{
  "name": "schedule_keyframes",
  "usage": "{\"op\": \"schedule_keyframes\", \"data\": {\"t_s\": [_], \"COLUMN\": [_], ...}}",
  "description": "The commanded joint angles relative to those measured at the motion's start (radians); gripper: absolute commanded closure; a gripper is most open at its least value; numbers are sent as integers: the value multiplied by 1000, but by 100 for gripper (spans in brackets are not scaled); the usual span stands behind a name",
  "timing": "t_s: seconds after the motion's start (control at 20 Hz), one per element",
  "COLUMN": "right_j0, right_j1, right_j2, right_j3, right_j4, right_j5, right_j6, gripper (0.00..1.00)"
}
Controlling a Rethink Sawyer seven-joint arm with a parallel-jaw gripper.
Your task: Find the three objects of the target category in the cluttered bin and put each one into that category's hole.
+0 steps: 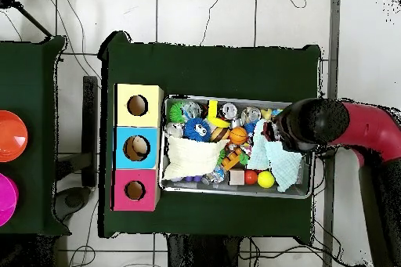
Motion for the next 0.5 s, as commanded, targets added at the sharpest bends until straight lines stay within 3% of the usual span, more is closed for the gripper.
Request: {"op": "schedule_keyframes", "data": {"t_s": [0.05,0.5], "right_j0": [-16,-25], "right_j1": [50,79], "right_j2": [53,45], "right_j3": [-79,-17], "right_j4": [-71,-108], "right_j5": [87,-80], "right_j6": [-361,-302], "gripper": [0,0]}}
